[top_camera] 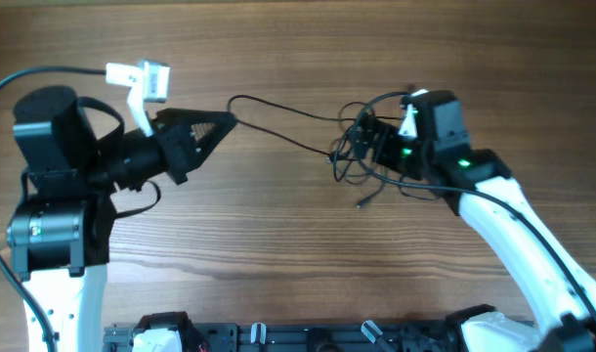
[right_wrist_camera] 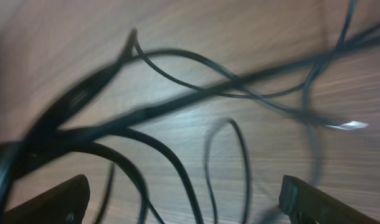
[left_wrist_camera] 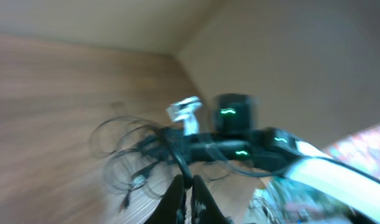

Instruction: Untangle cables

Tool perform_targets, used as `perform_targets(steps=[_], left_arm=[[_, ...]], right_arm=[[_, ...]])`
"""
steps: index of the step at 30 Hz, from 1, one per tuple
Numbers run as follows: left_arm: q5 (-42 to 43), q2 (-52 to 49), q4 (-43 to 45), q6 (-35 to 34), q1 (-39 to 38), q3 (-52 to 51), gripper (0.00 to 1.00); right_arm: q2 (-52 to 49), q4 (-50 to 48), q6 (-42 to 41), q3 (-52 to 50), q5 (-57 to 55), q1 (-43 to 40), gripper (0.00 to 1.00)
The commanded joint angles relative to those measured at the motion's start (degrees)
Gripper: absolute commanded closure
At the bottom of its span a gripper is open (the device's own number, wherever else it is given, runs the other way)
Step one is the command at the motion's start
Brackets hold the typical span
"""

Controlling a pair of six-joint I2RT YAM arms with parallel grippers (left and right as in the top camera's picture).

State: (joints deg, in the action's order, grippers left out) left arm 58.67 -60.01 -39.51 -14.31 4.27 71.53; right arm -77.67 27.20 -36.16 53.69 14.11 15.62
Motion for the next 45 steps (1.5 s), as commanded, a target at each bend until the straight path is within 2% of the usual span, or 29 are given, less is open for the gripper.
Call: perform_targets(steps=[1, 4, 8, 10, 14, 16, 18, 19, 21, 25, 27, 28, 31, 34, 35, 37, 38, 40, 41, 42, 45], left_arm=[[-9.4, 1.4, -2.6, 0.6, 2.1, 1.1, 0.96], [-12.8, 1.4, -3.8, 0.4, 2.1, 1.1, 0.96], [-14.1, 1.4, -2.6, -0.3, 2.1, 1.1, 0.96], [-16.0, 1.4, -2.3, -2.8, 2.1, 1.1, 0.96], [-16.1, 0.2, -3.1, -3.8, 1.9, 1.1, 0.95], [-16.1, -1.2, -4.4, -7.3, 1.8, 1.1, 0.95], [-16.1, -2.8, -5.9, -7.6, 0.9, 1.1, 0.84], [-16.1, -4.0, -6.6, -7.6, -0.1, 1.1, 0.74], [-16.1, -6.3, -7.1, -7.6, -2.1, 1.1, 0.71], [-16.2, -11.9, -7.0, -7.6, -7.0, 1.1, 0.67], [-16.2, -15.0, -6.6, -7.6, -9.3, 1.1, 0.66], [-16.2, -16.0, -6.3, -7.6, -9.9, 1.1, 0.66], [-16.2, -19.7, -5.5, -8.8, -11.5, 1.1, 0.66], [-16.2, -21.7, -4.9, -10.2, -11.8, 1.1, 0.65], [-16.2, -22.3, -4.9, -10.2, -11.8, 1.1, 0.63], [-16.2, -22.7, -4.9, -10.2, -11.8, 1.1, 0.60], [-16.4, -22.9, -4.9, -10.2, -11.9, 1.1, 0.55], [-16.6, -22.9, -4.9, -10.2, -12.1, 1.1, 0.53], [-17.5, -22.9, -4.9, -10.2, -12.3, 1.1, 0.52], [-18.7, -22.9, -4.9, -10.2, -12.6, 1.1, 0.51], [-20.9, -22.9, -4.9, -10.2, -13.7, 1.1, 0.51]], right_arm=[[7.1, 2.0, 3.1, -0.9, -7.8, -4.6, 0.00], [13.2, 4.1, 3.2, -0.9, -11.3, -8.0, 0.00], [19.9, 10.2, 3.2, -0.9, -22.9, -11.9, 0.00], [21.6, 12.0, 3.1, -0.9, -24.0, -12.5, 0.00], [21.6, 11.8, 3.2, -0.9, -11.6, -12.5, 0.00], [20.4, 11.0, 3.1, -0.9, -9.5, -12.5, 0.00], [18.2, 9.5, 3.2, -0.9, -8.9, -12.5, 0.00], [17.0, 9.2, 3.2, -0.9, -7.1, -12.5, 0.00], [13.8, 9.0, 3.7, -0.9, -1.4, -12.5, 0.00], [5.4, 9.0, 14.1, -0.9, 16.5, -10.9, 0.08], [1.0, 9.0, 16.5, -0.9, 15.8, -9.3, 0.09], [-0.9, 9.0, 16.4, -0.9, 13.9, -8.7, 0.15], [-8.7, 7.9, 16.6, -0.9, 12.8, -6.7, 0.20], [-14.7, 5.9, 15.5, -0.9, 12.9, -4.9, 0.38], [-16.0, 5.9, 15.1, -0.9, 13.8, -4.3, 0.49], [-16.4, 5.7, 15.3, -0.9, 16.8, -3.4, 0.63], [-16.2, 5.1, 16.1, -0.9, 19.1, -3.0, 0.64], [-16.1, 2.3, 17.4, -0.9, 27.0, -2.6, 0.61], [-16.1, -0.1, 18.7, -0.9, 33.5, -2.5, 0.51], [-16.1, -2.1, 18.8, -0.9, 37.8, -2.2, 0.45], [-16.1, -3.6, 18.3, -0.8, 41.2, 1.0, 0.30]])
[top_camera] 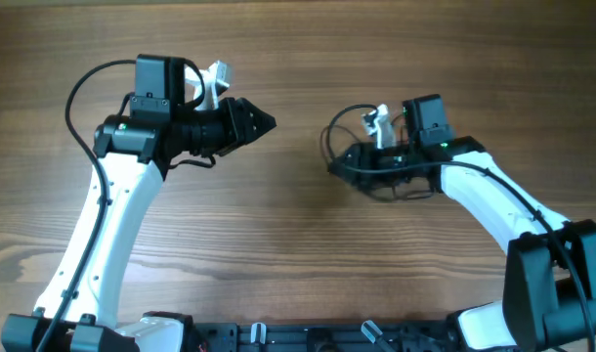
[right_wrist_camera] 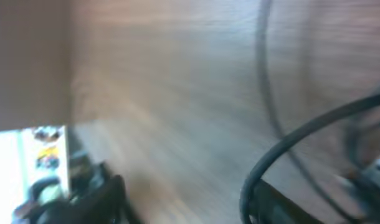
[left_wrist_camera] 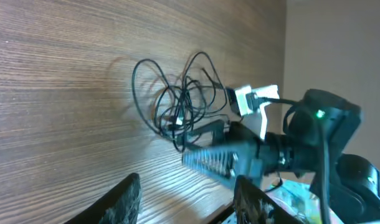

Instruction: Untangle cables

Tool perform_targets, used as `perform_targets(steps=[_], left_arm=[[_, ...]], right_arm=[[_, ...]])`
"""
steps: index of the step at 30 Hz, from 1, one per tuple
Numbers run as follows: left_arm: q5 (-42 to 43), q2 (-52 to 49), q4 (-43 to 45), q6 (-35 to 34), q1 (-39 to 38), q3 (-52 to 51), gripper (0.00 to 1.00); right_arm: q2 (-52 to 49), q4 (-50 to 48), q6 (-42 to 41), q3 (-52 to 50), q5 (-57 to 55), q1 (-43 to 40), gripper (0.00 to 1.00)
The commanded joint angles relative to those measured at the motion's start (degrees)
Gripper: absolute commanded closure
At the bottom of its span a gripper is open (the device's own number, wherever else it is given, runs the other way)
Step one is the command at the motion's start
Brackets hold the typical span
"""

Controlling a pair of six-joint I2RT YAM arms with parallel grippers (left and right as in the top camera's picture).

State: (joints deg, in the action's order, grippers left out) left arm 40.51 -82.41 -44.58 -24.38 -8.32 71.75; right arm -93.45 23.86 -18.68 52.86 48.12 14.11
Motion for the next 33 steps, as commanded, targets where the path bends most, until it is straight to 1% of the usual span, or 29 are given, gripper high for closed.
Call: perform_targets(steps=[1, 3, 4, 5, 6, 8, 9, 11, 12, 14, 15, 16, 17, 20, 22, 23, 24, 27, 29, 31, 33], left_arm=[[-3.3, -0.5, 0.3, -0.1, -1.9, 0.9, 0.51], [-4.9, -0.5, 0.9, -0.5, -2.8, 0.9, 0.52], [-6.0, -0.5, 1.4, -0.5, -3.3, 0.9, 0.49], [-6.8, -0.5, 2.0, -0.5, -4.1, 0.9, 0.42], [-6.8, -0.5, 2.5, -0.5, -4.7, 0.9, 0.37], [-6.8, -0.5, 3.6, -0.5, -5.9, 0.9, 0.36], [-6.8, -0.6, 4.2, -0.5, -6.7, 0.9, 0.36], [-7.3, -1.4, 6.6, -0.8, -9.9, 0.9, 0.36], [-9.6, -2.0, 6.7, -2.6, -11.2, 0.9, 0.34], [-15.1, -4.0, 6.7, -4.9, -14.0, 0.9, 0.34], [-16.8, -5.2, 6.9, -5.3, -15.4, 0.9, 0.33], [-18.0, -6.5, 7.2, -6.1, -16.5, 0.9, 0.32], [-18.9, -8.9, 8.1, -6.6, -18.4, 0.9, 0.31], [-19.0, -15.3, 11.9, -6.8, -22.5, 0.9, 0.33], [-19.5, -19.8, 13.6, -7.5, -24.6, 0.9, 0.41], [-20.3, -21.9, 13.7, -8.3, -25.4, 0.9, 0.47], [-20.6, -23.7, 13.6, -8.9, -25.9, 0.9, 0.50], [-20.7, -26.4, 13.4, -11.4, -26.4, 0.9, 0.52], [-20.7, -27.3, 13.7, -12.1, -26.9, 0.9, 0.58], [-20.7, -27.5, 13.7, -12.1, -27.5, 0.9, 0.58], [-23.4, -27.6, 13.7, -12.1, -28.5, 0.9, 0.58]], right_arm=[[-0.3, -0.3, 0.8, 0.2, 4.1, 4.0, 0.00], [-0.1, 0.7, -3.0, 0.7, -3.5, 3.6, 0.00], [0.2, 1.7, -4.0, 1.3, -6.3, 2.9, 0.00], [1.2, 2.8, -3.6, 2.2, -6.6, 1.9, 0.00], [2.4, 3.9, -2.8, 3.2, -6.6, 1.3, 0.00], [5.0, 6.0, -0.6, 5.3, -7.5, 0.4, 0.00], [7.3, 7.8, -0.5, 6.9, -11.4, -0.1, 0.00], [12.9, 11.9, -0.4, 9.4, -24.3, -1.0, 0.00], [15.8, 13.5, -0.6, 10.0, -31.1, -1.5, 0.00], [21.0, 15.4, -0.9, 10.0, -43.0, -2.2, 0.00], [23.3, 16.0, -1.3, 10.0, -47.4, -2.6, 0.00], [25.1, 16.5, -2.0, 10.0, -49.4, -3.0, 0.00], [27.7, 16.7, -2.6, 10.0, -50.0, -3.5, 0.00], [31.5, 16.7, -2.5, 10.0, -49.9, -3.9, 0.00], [32.3, 17.0, -2.5, 10.0, -49.9, -3.9, 0.00], [32.1, 17.5, -2.6, 10.0, -49.8, -3.8, 0.00], [31.8, 18.1, -2.6, 10.0, -49.8, -3.8, 0.00], [30.5, 19.6, -3.7, 10.0, -49.8, -3.8, 0.00], [29.2, 20.0, -4.4, 10.0, -49.5, -3.8, 0.00], [28.3, 20.0, -4.4, 10.0, -48.6, -3.8, 0.00], [27.1, 19.9, -4.4, 10.0, -45.9, -3.8, 0.00]])
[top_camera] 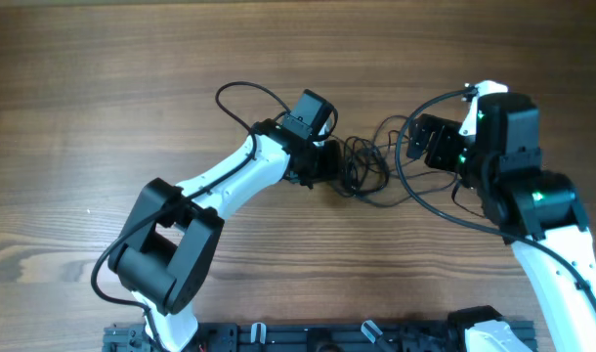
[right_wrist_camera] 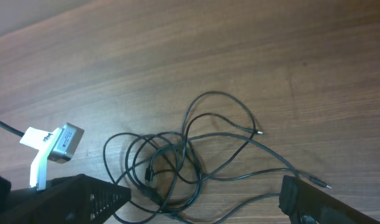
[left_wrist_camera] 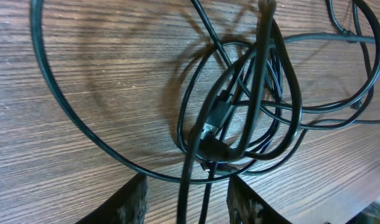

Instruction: Untangle cables

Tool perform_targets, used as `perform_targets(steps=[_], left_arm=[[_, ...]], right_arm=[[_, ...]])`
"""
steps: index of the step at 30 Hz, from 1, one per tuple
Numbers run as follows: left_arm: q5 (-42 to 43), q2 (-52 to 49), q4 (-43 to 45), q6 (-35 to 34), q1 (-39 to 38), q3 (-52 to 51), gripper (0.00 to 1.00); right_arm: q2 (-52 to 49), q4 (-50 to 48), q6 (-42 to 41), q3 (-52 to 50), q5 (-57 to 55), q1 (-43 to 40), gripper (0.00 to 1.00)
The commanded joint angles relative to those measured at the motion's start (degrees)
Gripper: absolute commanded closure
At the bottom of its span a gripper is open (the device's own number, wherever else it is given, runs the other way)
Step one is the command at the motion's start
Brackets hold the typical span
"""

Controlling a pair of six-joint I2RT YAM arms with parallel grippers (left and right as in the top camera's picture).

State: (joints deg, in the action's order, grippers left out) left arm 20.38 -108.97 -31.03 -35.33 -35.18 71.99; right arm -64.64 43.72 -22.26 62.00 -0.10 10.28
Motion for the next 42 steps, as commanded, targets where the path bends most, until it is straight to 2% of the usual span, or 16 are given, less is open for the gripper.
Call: perform_targets(steps=[1, 6, 8, 10, 14, 16, 21, 26, 28, 34, 38, 40, 42], left_arm=[[-5.3, -1.2, 0.2, -1.2, -2.5, 0.6, 0.59], [-9.4, -2.2, 0.2, -1.2, -5.4, 0.6, 0.62], [-9.6, -2.5, 0.2, -1.2, -5.6, 0.6, 0.72], [-9.6, -2.6, 0.2, -1.2, -5.6, 0.6, 0.96], [-9.6, -1.7, -0.5, -0.9, -4.2, 0.6, 0.96], [-9.3, 0.1, -1.4, 1.5, -3.1, 0.7, 0.96], [-9.3, 8.3, -2.6, 3.6, -1.0, 0.7, 0.96], [-8.4, 19.4, 2.5, 3.8, -0.3, 0.7, 0.96], [-4.7, 23.6, 4.8, 7.8, -0.3, 0.7, 0.96], [-3.7, 33.8, 10.8, 7.9, 0.2, 0.7, 0.96], [-2.6, 37.6, 15.3, 7.9, 0.8, 0.7, 0.96], [-2.6, 39.9, 18.2, 6.4, 2.1, 0.7, 0.96], [-2.6, 41.4, 19.9, 4.5, 3.7, 0.7, 0.96]], right_arm=[[-2.4, 0.1, -0.9, 0.9, 3.7, 0.0, 0.00], [-6.3, 0.4, -0.9, 0.9, 6.4, 0.0, 0.00], [-8.0, 0.7, -0.9, 0.9, 6.4, 0.0, 0.00], [-10.1, 1.0, -3.2, 0.9, 6.6, 0.0, 0.00], [-13.8, 1.8, -4.9, 0.9, 6.6, 0.0, 0.00], [-15.0, 2.0, -4.9, 0.9, 6.6, 0.0, 0.00], [-16.4, 2.0, -4.9, 0.9, 9.1, 0.0, 0.00], [-16.5, 1.7, -4.9, 0.9, 9.2, 0.0, 0.00], [-16.5, 1.3, -4.9, 0.9, 10.0, 0.0, 0.00], [-16.5, -5.6, -4.8, 0.8, 25.2, 0.3, 0.00], [-16.7, -10.2, -4.9, -0.8, 24.5, 0.5, 0.10], [-17.6, -10.9, -4.8, -1.8, 24.5, 0.5, 0.09], [-18.7, -11.1, -4.8, -2.8, 24.6, 0.5, 0.01]])
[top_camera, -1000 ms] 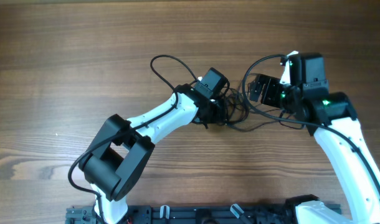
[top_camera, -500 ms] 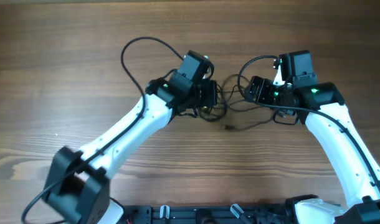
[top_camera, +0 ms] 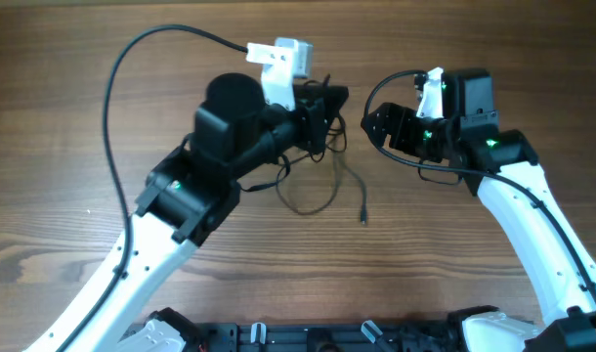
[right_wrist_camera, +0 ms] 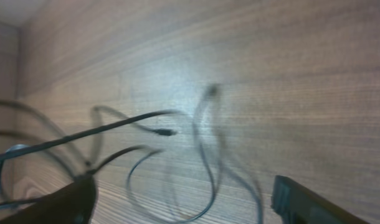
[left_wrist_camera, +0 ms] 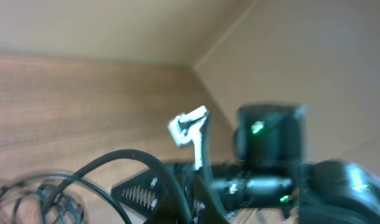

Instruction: Untangle cables

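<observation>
A tangle of thin black cables (top_camera: 313, 191) hangs from my left gripper (top_camera: 329, 106) down to the wooden table, one plug end (top_camera: 363, 217) lying on the wood. The left wrist view is blurred; there my left gripper (left_wrist_camera: 191, 202) has its jaws together on a black cable (left_wrist_camera: 103, 165). My right gripper (top_camera: 373, 122) faces it from the right, a short gap away, and grips nothing. The right wrist view shows my right gripper (right_wrist_camera: 190, 205) with fingers (right_wrist_camera: 78, 199) wide apart, and blurred cable loops (right_wrist_camera: 205, 146) beyond them.
The wooden table (top_camera: 63, 59) fills the view. A dark rail (top_camera: 308, 337) runs along its front edge. Each arm's own black lead (top_camera: 132, 59) arcs above its wrist. White camera mounts (top_camera: 278, 59) stick up from both wrists.
My left gripper was open and low over the tangle at the table's centre; now it is shut on a cable, with the tangle hanging under it. My right gripper has moved in closer.
First my left gripper was shut on a cable stretched leftward from the tangle at my right gripper. Then it was open and apart, the tangle beside the right gripper. Then it was open down over the tangle. Now it holds a cable.
</observation>
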Tool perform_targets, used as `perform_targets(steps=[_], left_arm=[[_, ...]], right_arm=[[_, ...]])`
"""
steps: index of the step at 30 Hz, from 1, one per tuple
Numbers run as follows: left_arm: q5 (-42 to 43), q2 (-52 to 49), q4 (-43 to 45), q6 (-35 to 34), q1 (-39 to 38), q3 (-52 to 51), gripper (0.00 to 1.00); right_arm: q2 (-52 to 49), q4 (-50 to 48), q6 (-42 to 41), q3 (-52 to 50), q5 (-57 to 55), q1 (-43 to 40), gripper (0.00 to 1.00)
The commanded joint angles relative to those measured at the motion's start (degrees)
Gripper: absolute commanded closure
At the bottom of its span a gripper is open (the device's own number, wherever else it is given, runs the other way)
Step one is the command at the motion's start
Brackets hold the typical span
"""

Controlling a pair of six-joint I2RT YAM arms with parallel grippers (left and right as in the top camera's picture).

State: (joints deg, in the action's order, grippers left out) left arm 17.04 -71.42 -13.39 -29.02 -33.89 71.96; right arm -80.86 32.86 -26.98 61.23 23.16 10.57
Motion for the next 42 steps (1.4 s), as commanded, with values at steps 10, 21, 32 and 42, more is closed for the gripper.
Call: perform_targets(steps=[10, 21, 32, 42], left_arm=[[29.7, 1.2, -0.5, 5.0, 12.4, 0.7, 0.96], [32.5, -4.0, 8.1, -2.6, 13.1, 0.7, 0.96], [34.7, -4.0, 14.9, -9.2, 13.2, 0.7, 0.96], [36.1, 0.6, 14.9, -9.3, 26.9, 0.7, 0.96]], right_arm=[[4.5, -5.4, 15.7, -1.4, 26.0, -4.8, 0.00], [4.5, -11.6, 22.3, -1.7, 36.7, 2.4, 0.10], [-2.2, -10.4, 1.6, -1.7, -4.7, 5.2, 0.95], [-2.1, 11.7, -11.7, -1.7, -30.4, -24.3, 0.96]])
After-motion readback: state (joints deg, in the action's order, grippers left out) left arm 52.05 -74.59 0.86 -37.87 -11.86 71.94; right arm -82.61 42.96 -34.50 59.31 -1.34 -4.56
